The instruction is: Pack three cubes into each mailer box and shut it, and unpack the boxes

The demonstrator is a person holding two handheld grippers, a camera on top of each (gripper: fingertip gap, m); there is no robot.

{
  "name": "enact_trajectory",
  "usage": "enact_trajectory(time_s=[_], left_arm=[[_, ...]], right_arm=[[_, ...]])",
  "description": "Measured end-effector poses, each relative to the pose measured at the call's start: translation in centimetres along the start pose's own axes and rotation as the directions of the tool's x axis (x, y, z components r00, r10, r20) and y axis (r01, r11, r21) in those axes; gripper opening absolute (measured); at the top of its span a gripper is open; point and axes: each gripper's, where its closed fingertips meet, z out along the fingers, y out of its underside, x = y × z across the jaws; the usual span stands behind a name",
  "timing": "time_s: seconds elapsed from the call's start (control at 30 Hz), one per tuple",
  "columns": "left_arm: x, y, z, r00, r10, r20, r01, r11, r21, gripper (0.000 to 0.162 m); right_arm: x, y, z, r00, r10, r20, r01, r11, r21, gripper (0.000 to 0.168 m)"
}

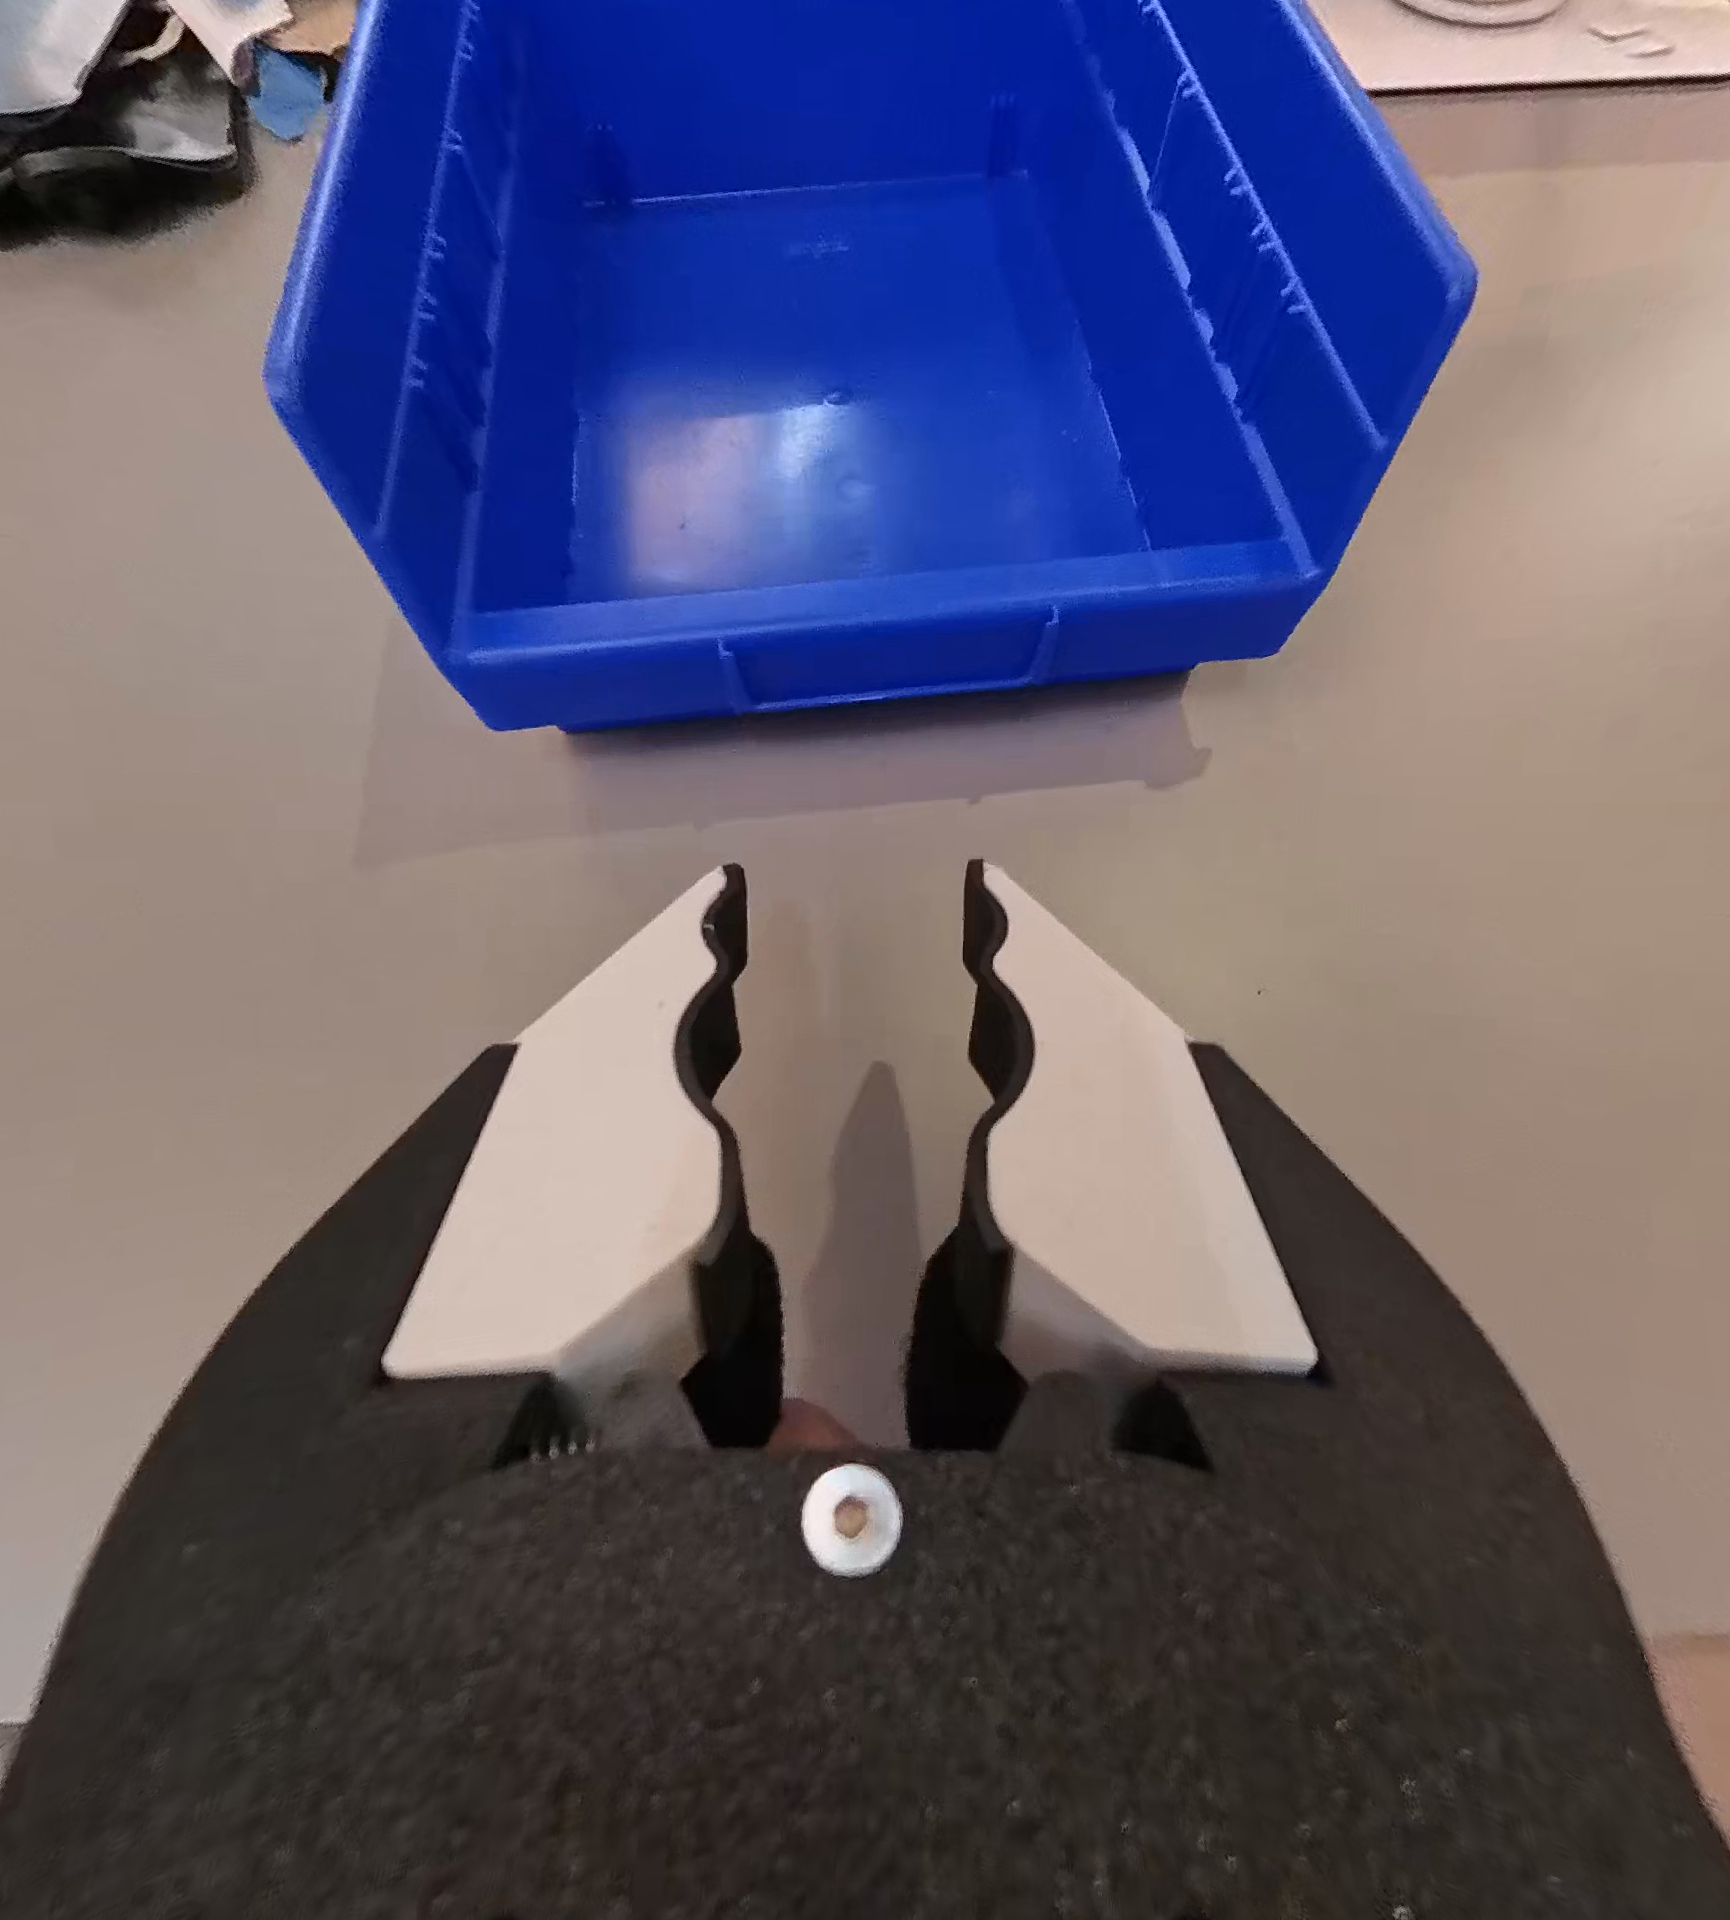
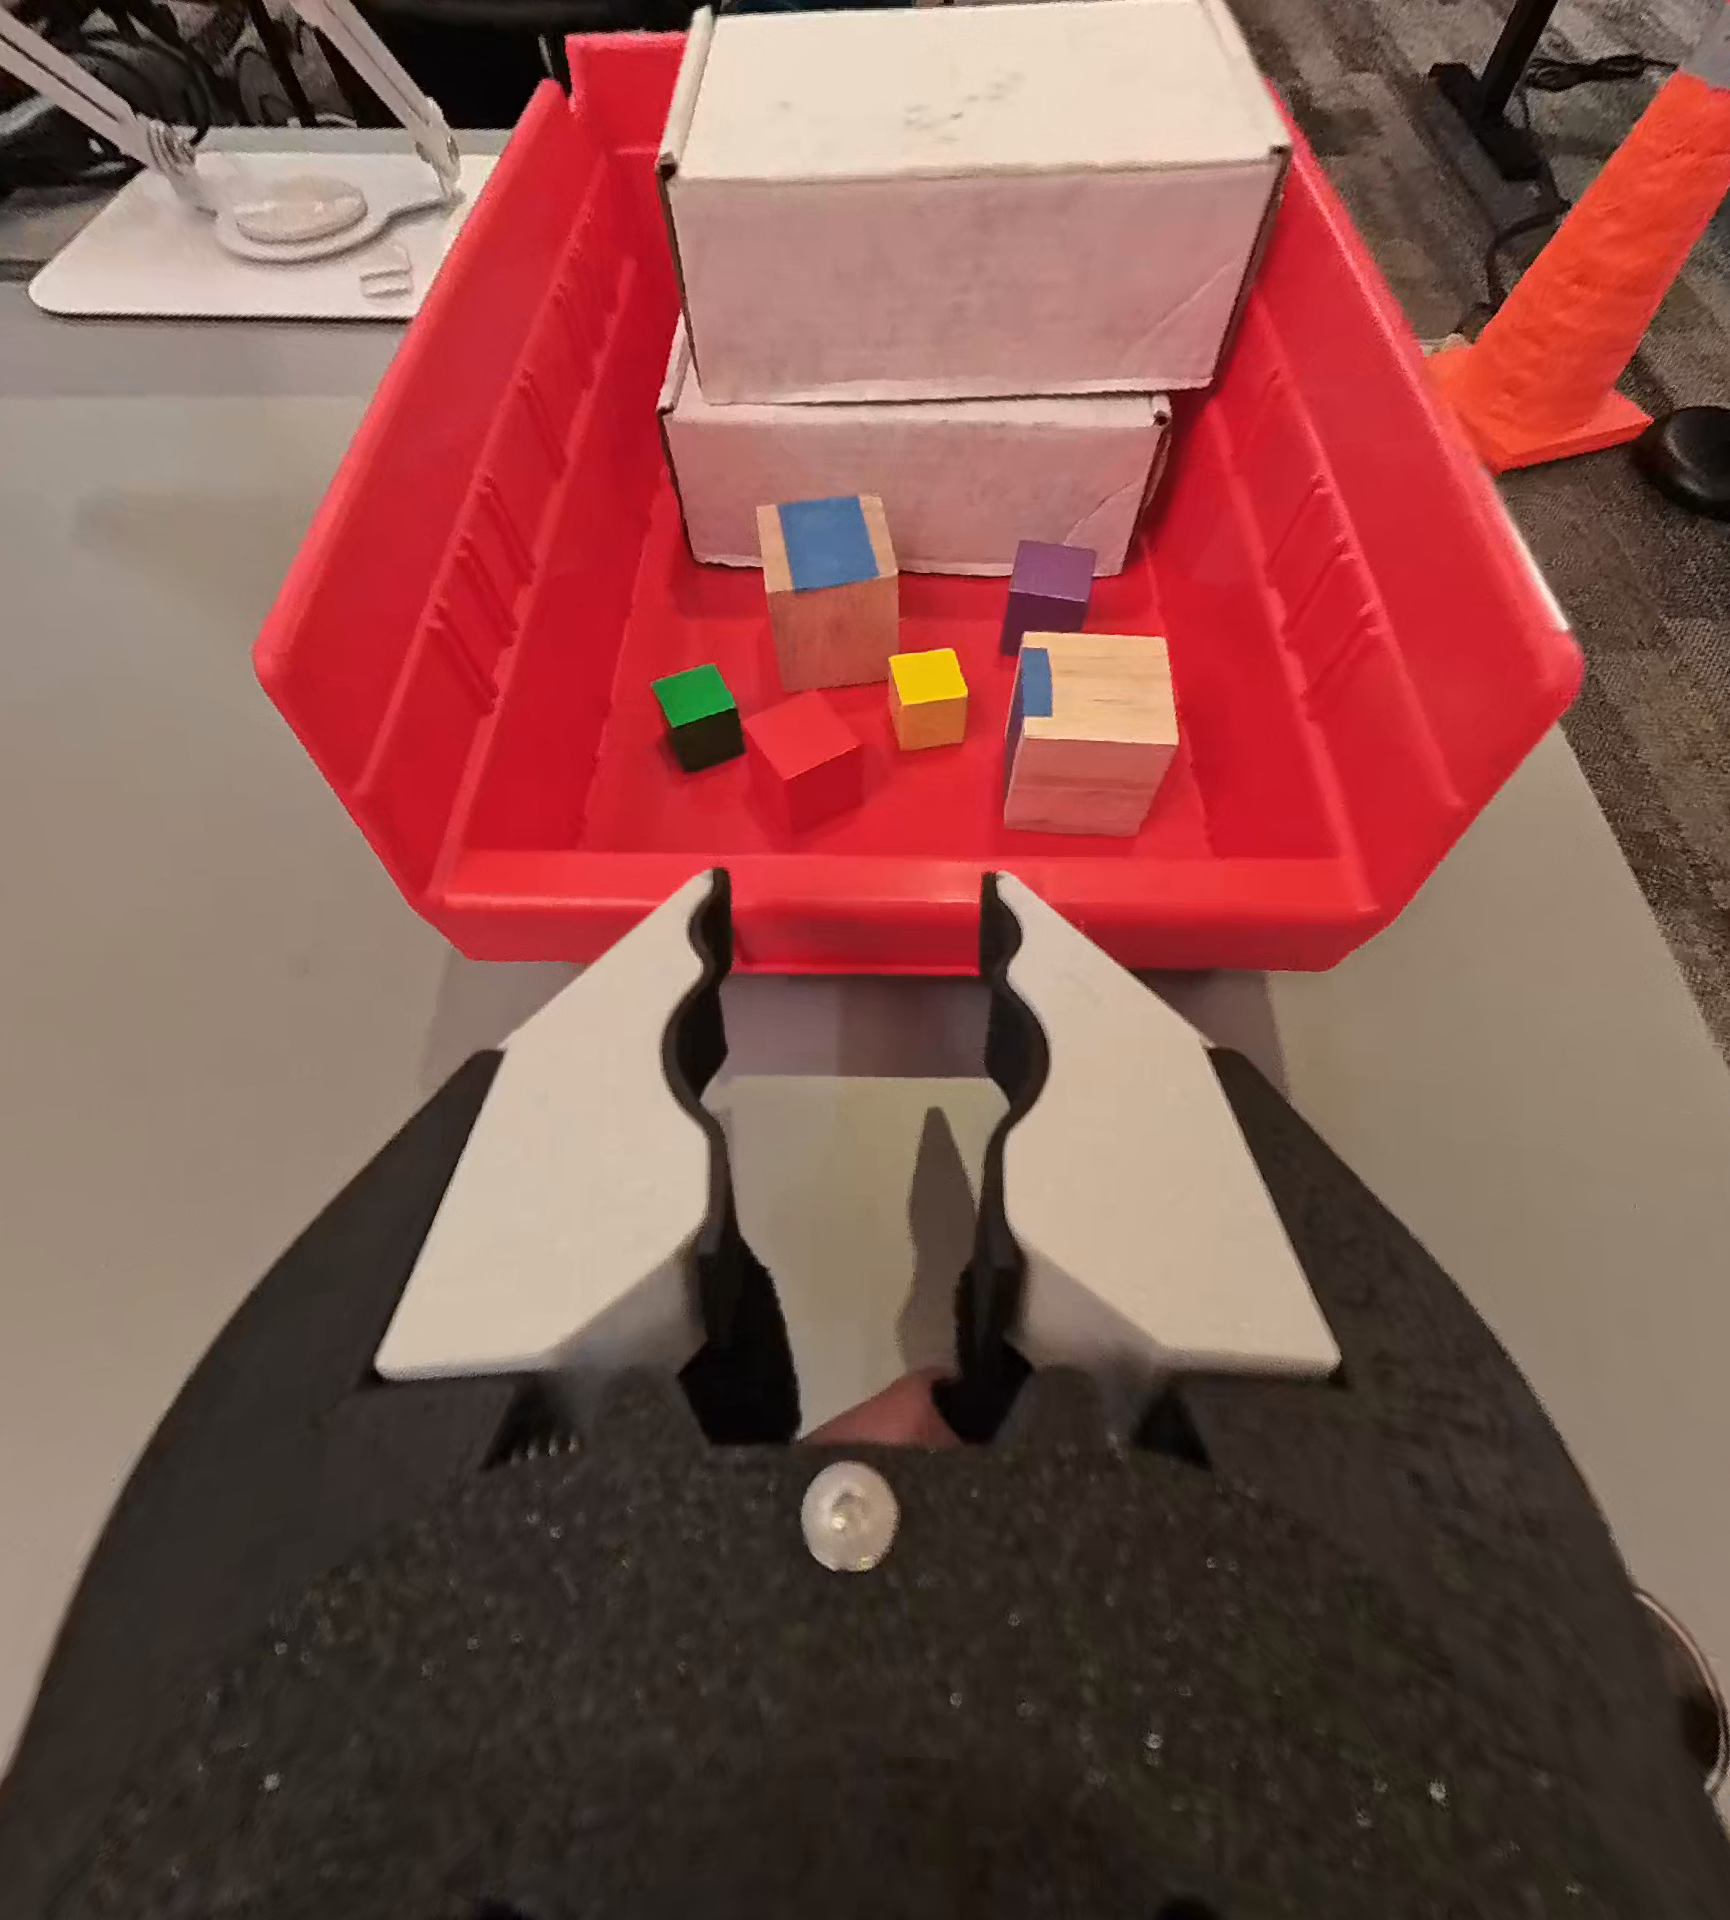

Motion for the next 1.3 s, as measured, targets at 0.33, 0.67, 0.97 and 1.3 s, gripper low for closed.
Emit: enact_trajectory(time_s=[0.33, 0.67, 0.97, 1.3], left_arm=[[-0.1, 0.2, 0.2, 1.0, 0.011, 0.006, -0.011, 1.0, -0.02, 0.039], [23.5, -6.0, -3.4, 0.888, 0.37, -0.275, -0.277, 0.905, 0.324, 0.051], [49.5, -8.0, 7.6, 0.865, 0.357, -0.353, -0.288, 0.929, 0.233, 0.054], [50.4, -7.7, 11.0, 0.905, 0.206, -0.373, -0.183, 0.978, 0.098, 0.012]], right_arm=[[-0.2, 0.2, 0.1, 0.999, -0.036, -0.016, 0.036, 0.999, -0.01, 0.047], [6.5, -4.5, -2.8, 0.984, 0.03, -0.176, 0.015, 0.967, 0.253, 0.052], [11.1, -0.5, 1.6, 0.976, 0.111, -0.188, -0.089, 0.988, 0.125, 0.058], [9.6, -1.4, 2.7, 0.964, 0.251, -0.082, -0.242, 0.964, 0.112, 0.042]])
